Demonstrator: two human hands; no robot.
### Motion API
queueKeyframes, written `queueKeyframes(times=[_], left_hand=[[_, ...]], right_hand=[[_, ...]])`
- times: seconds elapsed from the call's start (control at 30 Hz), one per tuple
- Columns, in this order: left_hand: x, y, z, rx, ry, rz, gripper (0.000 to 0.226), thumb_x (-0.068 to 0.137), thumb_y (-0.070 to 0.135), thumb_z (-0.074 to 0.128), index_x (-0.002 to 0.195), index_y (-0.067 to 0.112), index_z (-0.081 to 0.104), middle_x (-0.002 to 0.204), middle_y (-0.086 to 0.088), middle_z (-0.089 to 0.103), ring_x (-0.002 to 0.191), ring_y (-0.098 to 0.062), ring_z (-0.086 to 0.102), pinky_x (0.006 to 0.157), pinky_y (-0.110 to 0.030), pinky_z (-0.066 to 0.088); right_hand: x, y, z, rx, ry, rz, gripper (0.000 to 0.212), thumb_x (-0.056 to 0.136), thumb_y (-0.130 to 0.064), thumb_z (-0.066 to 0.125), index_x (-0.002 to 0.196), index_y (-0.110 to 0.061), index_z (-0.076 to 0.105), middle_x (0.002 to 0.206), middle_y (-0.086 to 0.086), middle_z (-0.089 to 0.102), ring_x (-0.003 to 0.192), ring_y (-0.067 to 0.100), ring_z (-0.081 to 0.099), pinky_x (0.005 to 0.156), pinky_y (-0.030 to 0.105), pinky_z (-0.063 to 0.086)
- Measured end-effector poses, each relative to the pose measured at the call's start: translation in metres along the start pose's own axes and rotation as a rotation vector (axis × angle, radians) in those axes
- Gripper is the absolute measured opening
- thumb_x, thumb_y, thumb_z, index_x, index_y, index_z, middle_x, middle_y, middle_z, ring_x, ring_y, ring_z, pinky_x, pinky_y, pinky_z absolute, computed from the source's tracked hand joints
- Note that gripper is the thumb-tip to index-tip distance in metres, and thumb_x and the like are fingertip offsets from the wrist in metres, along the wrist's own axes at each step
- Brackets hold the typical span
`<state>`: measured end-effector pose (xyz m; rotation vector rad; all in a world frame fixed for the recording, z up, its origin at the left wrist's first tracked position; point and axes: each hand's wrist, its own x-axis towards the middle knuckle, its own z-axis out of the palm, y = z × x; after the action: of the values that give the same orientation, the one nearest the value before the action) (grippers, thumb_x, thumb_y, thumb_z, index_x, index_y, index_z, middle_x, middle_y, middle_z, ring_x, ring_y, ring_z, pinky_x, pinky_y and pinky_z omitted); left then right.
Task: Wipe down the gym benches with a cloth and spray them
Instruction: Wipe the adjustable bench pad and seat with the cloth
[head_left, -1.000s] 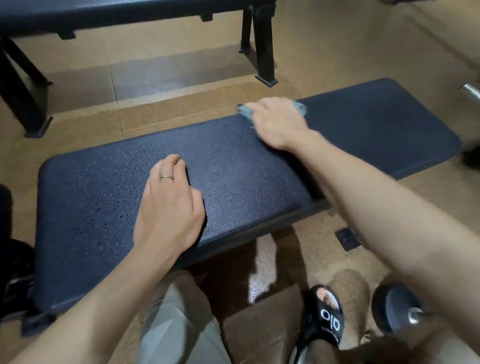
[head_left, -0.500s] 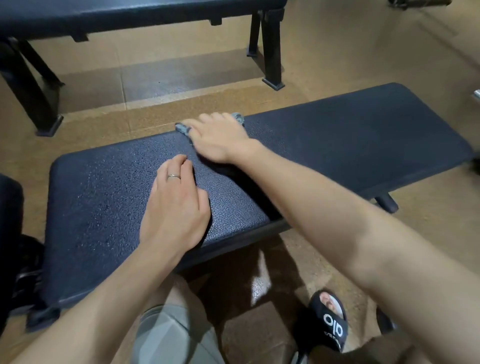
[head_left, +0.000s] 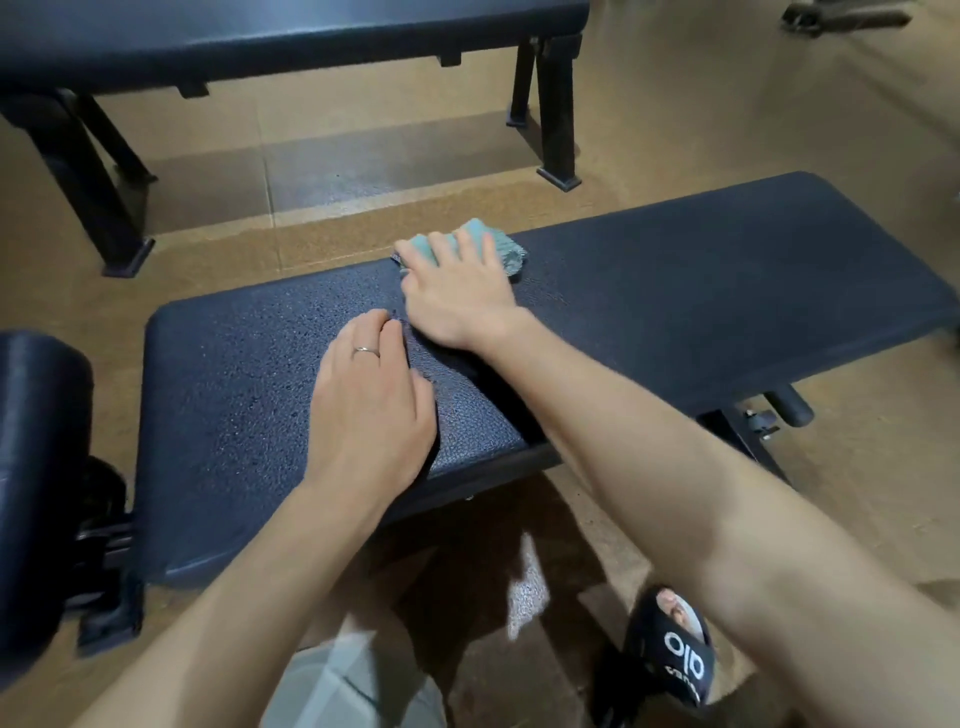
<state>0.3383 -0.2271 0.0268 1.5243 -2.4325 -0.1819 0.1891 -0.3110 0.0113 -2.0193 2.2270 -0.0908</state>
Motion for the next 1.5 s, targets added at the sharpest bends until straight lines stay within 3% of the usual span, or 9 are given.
queueKeyframes(times=[0.13, 0.27, 0.47, 0.63, 0.8, 1.07, 1.2, 1.33, 1.5], left_hand=[[-0.029, -0.031, -0.016, 0.089, 0.028, -0.021, 0.053, 0.094, 0.031, 0.043, 0.134, -0.002, 0.055, 0.142, -0.021, 0.053, 0.133, -0.038, 0.048, 0.114, -0.05, 0.038], [-0.042, -0.048, -0.012, 0.079, 0.031, -0.046, 0.055, 0.096, 0.034, 0.042, 0.137, 0.0, 0.054, 0.144, -0.019, 0.051, 0.134, -0.038, 0.046, 0.114, -0.054, 0.036], [-0.044, -0.04, -0.007, 0.108, 0.02, -0.066, 0.059, 0.094, 0.035, 0.035, 0.139, 0.0, 0.052, 0.147, -0.02, 0.048, 0.137, -0.038, 0.042, 0.117, -0.054, 0.031], [-0.045, -0.043, -0.007, 0.11, -0.005, -0.06, 0.067, 0.093, 0.039, 0.029, 0.145, 0.001, 0.047, 0.153, -0.02, 0.045, 0.142, -0.037, 0.039, 0.121, -0.053, 0.026], [-0.046, -0.043, -0.006, 0.12, -0.001, -0.051, 0.067, 0.093, 0.037, 0.028, 0.145, 0.0, 0.047, 0.152, -0.02, 0.044, 0.143, -0.037, 0.038, 0.122, -0.053, 0.024], [-0.046, -0.044, -0.005, 0.134, -0.008, -0.036, 0.065, 0.094, 0.032, 0.029, 0.147, -0.002, 0.044, 0.154, -0.023, 0.042, 0.143, -0.039, 0.037, 0.122, -0.054, 0.024], [-0.048, -0.046, -0.004, 0.137, 0.002, -0.027, 0.065, 0.094, 0.032, 0.029, 0.146, -0.003, 0.044, 0.153, -0.023, 0.042, 0.143, -0.04, 0.038, 0.122, -0.055, 0.024], [-0.047, -0.044, -0.004, 0.15, 0.001, -0.028, 0.066, 0.093, 0.033, 0.026, 0.145, -0.003, 0.045, 0.153, -0.024, 0.042, 0.143, -0.04, 0.037, 0.122, -0.055, 0.024], [-0.046, -0.042, -0.003, 0.154, 0.005, -0.035, 0.068, 0.091, 0.033, 0.022, 0.145, -0.003, 0.045, 0.154, -0.023, 0.042, 0.143, -0.039, 0.036, 0.122, -0.055, 0.023]], right_hand=[[-0.017, 0.064, -0.014, -0.059, -0.061, -0.06, 0.054, 0.108, -0.034, 0.02, 0.162, -0.036, 0.012, 0.171, 0.006, 0.009, 0.156, 0.029, 0.008, 0.126, 0.048, 0.005], [-0.027, 0.161, -0.034, -0.072, -0.06, 0.281, 0.056, 0.106, -0.031, 0.019, 0.162, -0.033, 0.013, 0.168, 0.017, 0.013, 0.153, 0.036, 0.014, 0.124, 0.051, 0.011], [-0.085, 0.011, 0.001, 0.028, -0.025, 0.065, 0.06, 0.101, -0.04, 0.013, 0.161, -0.035, 0.018, 0.17, 0.011, 0.012, 0.155, 0.036, 0.011, 0.125, 0.05, 0.008], [-0.14, -0.018, 0.015, 0.032, 0.056, -0.163, 0.058, 0.097, -0.034, 0.026, 0.149, -0.028, 0.05, 0.157, 0.013, 0.044, 0.144, 0.04, 0.041, 0.117, 0.056, 0.033], [-0.17, 0.088, -0.003, -0.043, 0.019, 0.205, 0.069, 0.093, -0.043, 0.004, 0.16, -0.039, 0.02, 0.169, 0.004, 0.018, 0.156, 0.031, 0.015, 0.125, 0.048, 0.012], [-0.191, -0.059, 0.029, 0.087, 0.24, 0.09, 0.054, 0.099, -0.036, 0.032, 0.151, -0.036, 0.045, 0.162, 0.003, 0.037, 0.151, 0.03, 0.027, 0.123, 0.048, 0.018], [-0.197, 0.001, 0.029, -0.014, 0.237, 0.096, 0.054, 0.099, -0.033, 0.029, 0.151, -0.034, 0.045, 0.159, 0.003, 0.042, 0.148, 0.029, 0.034, 0.123, 0.048, 0.02], [-0.199, 0.087, 0.023, -0.002, 0.308, 0.463, 0.061, 0.099, -0.034, 0.015, 0.153, -0.027, 0.043, 0.161, 0.01, 0.037, 0.15, 0.035, 0.029, 0.123, 0.055, 0.016], [-0.19, -0.029, 0.046, 0.123, 0.446, 0.511, 0.056, 0.096, -0.034, 0.03, 0.149, -0.027, 0.048, 0.16, 0.009, 0.039, 0.15, 0.036, 0.028, 0.124, 0.059, 0.01]])
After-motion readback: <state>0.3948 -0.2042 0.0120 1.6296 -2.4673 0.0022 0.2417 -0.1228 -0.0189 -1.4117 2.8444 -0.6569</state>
